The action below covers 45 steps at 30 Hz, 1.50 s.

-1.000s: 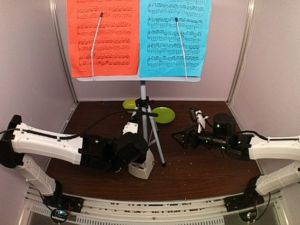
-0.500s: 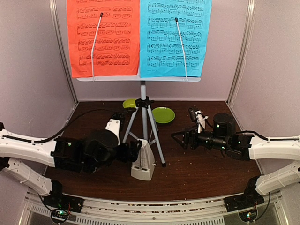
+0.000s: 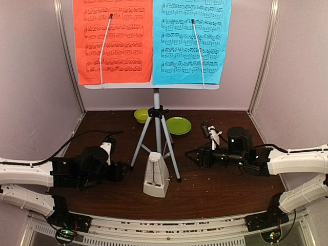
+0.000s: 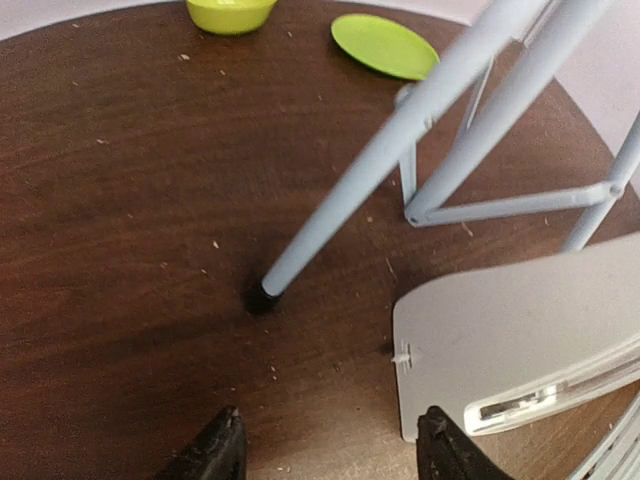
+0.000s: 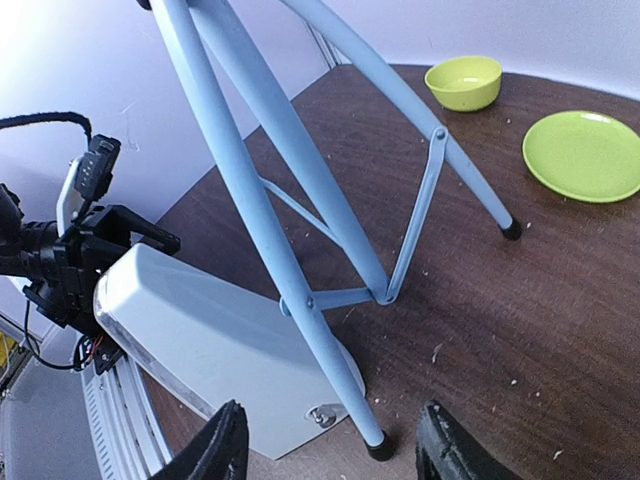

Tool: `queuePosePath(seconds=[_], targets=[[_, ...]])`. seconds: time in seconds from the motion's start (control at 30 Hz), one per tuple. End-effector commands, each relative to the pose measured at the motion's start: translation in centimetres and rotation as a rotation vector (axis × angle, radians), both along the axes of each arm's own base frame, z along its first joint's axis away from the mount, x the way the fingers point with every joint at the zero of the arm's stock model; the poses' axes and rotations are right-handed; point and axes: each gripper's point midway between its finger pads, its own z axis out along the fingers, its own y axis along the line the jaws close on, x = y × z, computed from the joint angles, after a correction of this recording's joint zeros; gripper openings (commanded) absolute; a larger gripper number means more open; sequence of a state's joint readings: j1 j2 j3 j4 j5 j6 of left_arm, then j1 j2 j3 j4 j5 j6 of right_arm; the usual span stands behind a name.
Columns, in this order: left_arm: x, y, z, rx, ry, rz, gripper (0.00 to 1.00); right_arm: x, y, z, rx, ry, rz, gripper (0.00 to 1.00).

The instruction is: Set up the instrument practice props

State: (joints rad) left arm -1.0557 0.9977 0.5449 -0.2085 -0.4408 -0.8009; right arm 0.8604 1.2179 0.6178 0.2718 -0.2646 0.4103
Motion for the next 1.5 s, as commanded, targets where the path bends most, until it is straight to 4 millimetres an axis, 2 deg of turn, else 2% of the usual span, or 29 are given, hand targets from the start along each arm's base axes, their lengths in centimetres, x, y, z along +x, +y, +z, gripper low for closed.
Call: queuePosePath(seconds=[0.0,0.1,0.2,0.37,0.6,0.67,0.73,0.87,1.1,1.47], targets=[[-0.7,-4.0,-1.9,-0.03,0.048,-0.162,0.6,-0.5,0.9,0.2,0.002,0.014,0.035,0.57],[-0.8,-5.6,-4.5,-0.006,0.118,-0.223,0.57,-0.5,0.9,0.0,-0.003,0.017,0.033,0.57],[-1.2,-7.2,-5.9,-0.026,0.144,-0.28,0.52,-0.5,0.9,0.2,0.008,0.022,0.029,0.58],[-2.5,-9.5,-6.8,-0.057,0.131,-0.405,0.48,-0.3,0.8,0.5,-0.016,0.006,0.026,0.62],[-4.9,-13.9,-7.3,-0.016,0.122,-0.579,0.47,0.2,0.6,2.1,-0.047,-0.025,0.012,0.73],[-5.3,-14.6,-7.4,-0.007,0.121,-0.607,0.47,0.1,0.5,2.4,-0.045,-0.025,0.014,0.79],[-5.5,-14.5,-7.2,-0.02,0.112,-0.618,0.46,-0.1,0.3,2.7,-0.035,-0.025,0.015,0.85],[-5.5,-13.1,-5.9,-0.069,0.037,-0.611,0.47,-0.6,0.3,3.5,-0.008,-0.021,0.028,0.94],[-4.3,-10.5,-4.6,-0.151,-0.052,-0.556,0.48,-1.0,1.5,4.9,0.03,0.003,-0.009,0.97],[-3.3,-7.9,-3.7,-0.169,-0.107,-0.444,0.56,-2.6,4.5,3.0,-0.052,0.088,-0.137,1.0]])
